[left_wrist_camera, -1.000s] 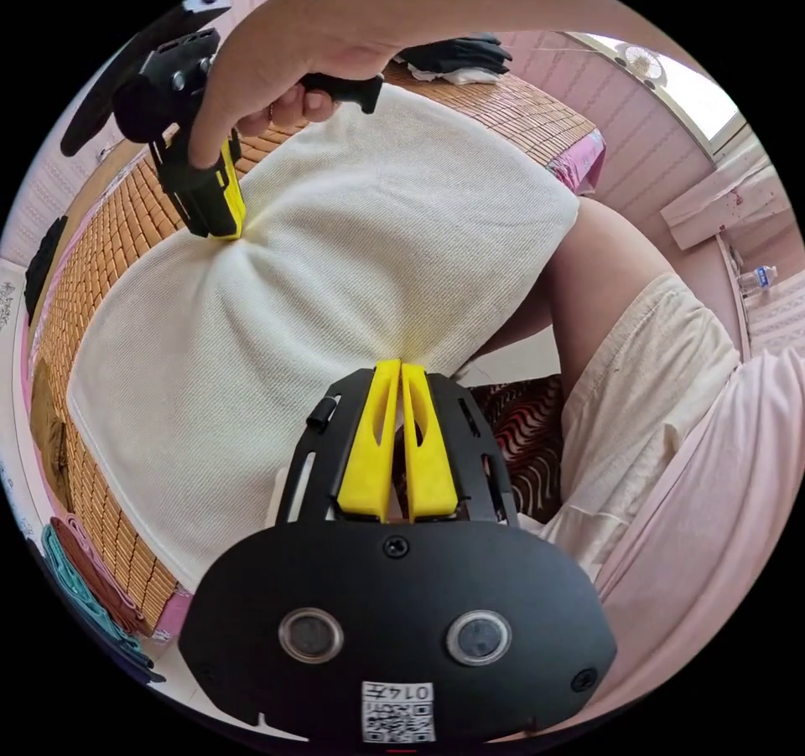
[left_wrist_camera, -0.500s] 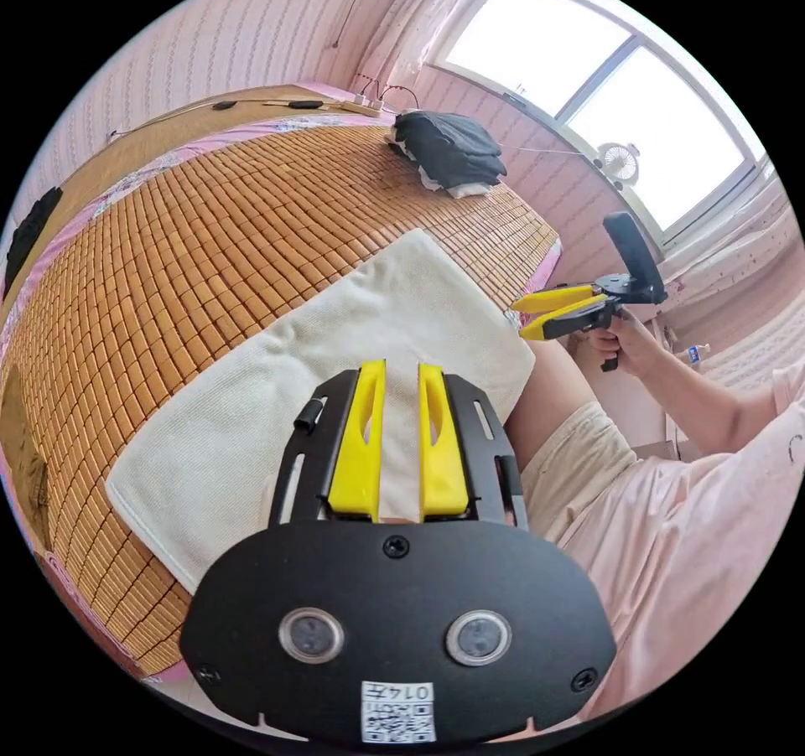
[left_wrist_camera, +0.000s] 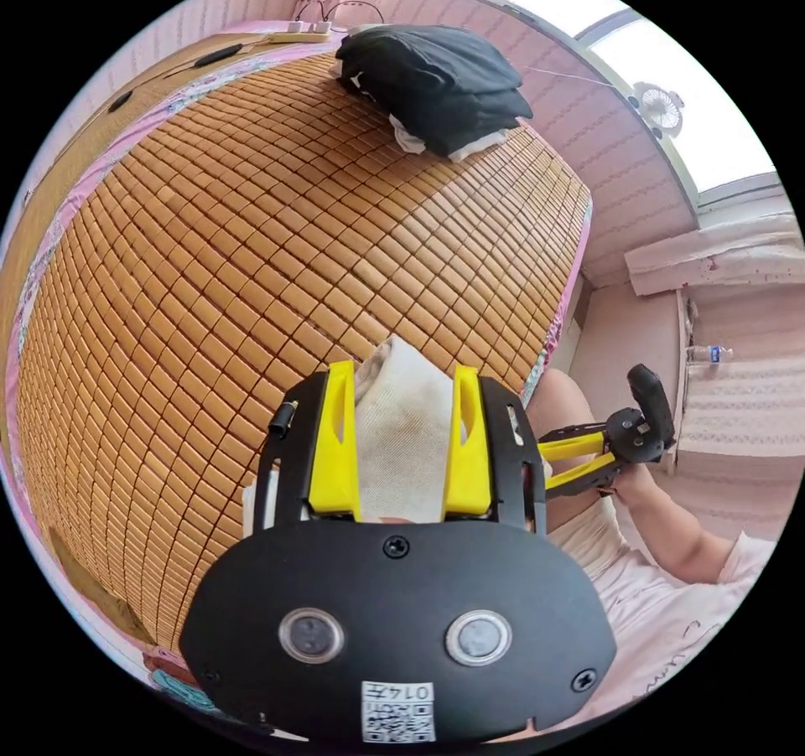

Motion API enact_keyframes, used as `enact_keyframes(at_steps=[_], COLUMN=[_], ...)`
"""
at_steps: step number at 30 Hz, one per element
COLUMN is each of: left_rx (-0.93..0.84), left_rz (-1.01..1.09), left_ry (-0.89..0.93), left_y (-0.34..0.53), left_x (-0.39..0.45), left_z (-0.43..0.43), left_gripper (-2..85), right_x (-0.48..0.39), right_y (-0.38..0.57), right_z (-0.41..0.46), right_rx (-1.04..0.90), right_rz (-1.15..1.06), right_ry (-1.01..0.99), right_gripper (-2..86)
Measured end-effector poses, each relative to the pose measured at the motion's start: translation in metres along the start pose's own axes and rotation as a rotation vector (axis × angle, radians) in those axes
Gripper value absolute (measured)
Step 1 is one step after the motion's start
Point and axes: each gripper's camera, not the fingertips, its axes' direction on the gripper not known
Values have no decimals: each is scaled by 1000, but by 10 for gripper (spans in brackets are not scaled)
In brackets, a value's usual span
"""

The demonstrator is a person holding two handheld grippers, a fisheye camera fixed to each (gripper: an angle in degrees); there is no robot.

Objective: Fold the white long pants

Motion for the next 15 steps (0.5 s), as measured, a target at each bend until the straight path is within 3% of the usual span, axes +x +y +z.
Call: enact_keyframes(at_steps=[3, 9, 15], left_rx=[-134, 76, 367], left_rz=[-74, -39, 120], left_ry=[78, 232, 345], left_y=[-10, -12, 24], left_x=[-18, -13, -2], left_z=[26, -21, -125], left_gripper=[111, 61, 59], right_x=[2, 14, -63], right_y=[4, 19, 29], right_z=[-7, -84, -166], right_rx=[31, 220, 346], right_rz=[-36, -95, -391], right_ry=[-12, -70, -20], right_gripper=[87, 79, 79])
